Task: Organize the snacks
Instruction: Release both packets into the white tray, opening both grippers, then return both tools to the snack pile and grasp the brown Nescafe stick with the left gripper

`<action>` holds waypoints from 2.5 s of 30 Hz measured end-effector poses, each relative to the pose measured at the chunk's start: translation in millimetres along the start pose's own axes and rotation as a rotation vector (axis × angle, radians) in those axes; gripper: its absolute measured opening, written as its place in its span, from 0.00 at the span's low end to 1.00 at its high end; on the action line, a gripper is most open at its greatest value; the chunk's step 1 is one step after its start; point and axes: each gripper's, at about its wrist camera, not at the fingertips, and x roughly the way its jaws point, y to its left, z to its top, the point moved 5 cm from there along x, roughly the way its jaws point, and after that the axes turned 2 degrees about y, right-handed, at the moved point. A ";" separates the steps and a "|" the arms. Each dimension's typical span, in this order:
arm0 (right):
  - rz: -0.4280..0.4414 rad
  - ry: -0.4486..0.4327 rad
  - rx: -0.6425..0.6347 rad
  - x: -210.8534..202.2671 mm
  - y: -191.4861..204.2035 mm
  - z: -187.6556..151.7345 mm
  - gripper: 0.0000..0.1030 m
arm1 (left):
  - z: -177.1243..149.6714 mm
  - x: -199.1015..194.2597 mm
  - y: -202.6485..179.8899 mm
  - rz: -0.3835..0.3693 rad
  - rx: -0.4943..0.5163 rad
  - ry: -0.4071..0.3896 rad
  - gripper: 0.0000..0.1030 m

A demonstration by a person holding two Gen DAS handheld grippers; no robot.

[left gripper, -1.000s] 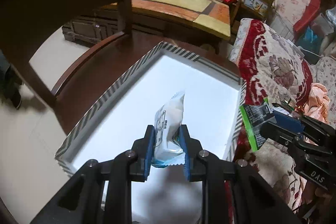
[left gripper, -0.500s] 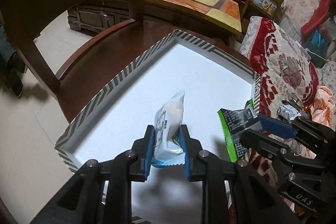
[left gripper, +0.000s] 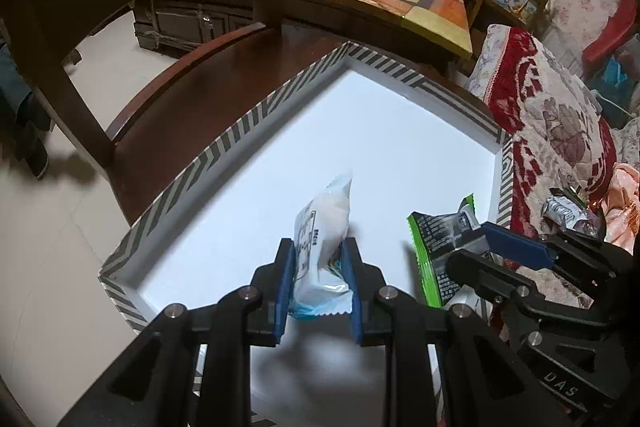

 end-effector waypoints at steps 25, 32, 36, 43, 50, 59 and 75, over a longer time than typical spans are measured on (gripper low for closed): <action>-0.023 -0.101 0.111 -63.4 -38.9 -45.3 0.43 | 2.3 -26.3 -35.1 -0.027 -0.003 -0.045 0.77; -0.114 -0.093 0.269 -94.0 -104.4 -106.8 0.43 | -0.9 -32.6 -89.5 -0.101 0.105 -0.049 0.80; -0.155 -0.102 0.338 -110.2 -130.3 -134.7 0.43 | -6.1 -27.6 -119.4 -0.138 0.147 -0.022 0.80; -0.211 -0.126 0.421 -135.3 -165.0 -166.4 0.43 | -15.5 -22.5 -166.3 -0.190 0.205 0.024 0.82; -0.226 -0.152 0.481 -153.2 -188.7 -185.1 0.43 | -12.7 -16.2 -208.8 -0.230 0.223 0.053 0.83; -0.226 -0.188 0.545 -167.0 -216.9 -194.9 0.43 | 11.5 -1.8 -254.1 -0.222 0.291 0.054 0.83; -0.162 -0.170 0.615 -153.2 -244.2 -210.7 0.43 | 52.4 90.2 -360.3 -0.214 0.762 0.107 0.83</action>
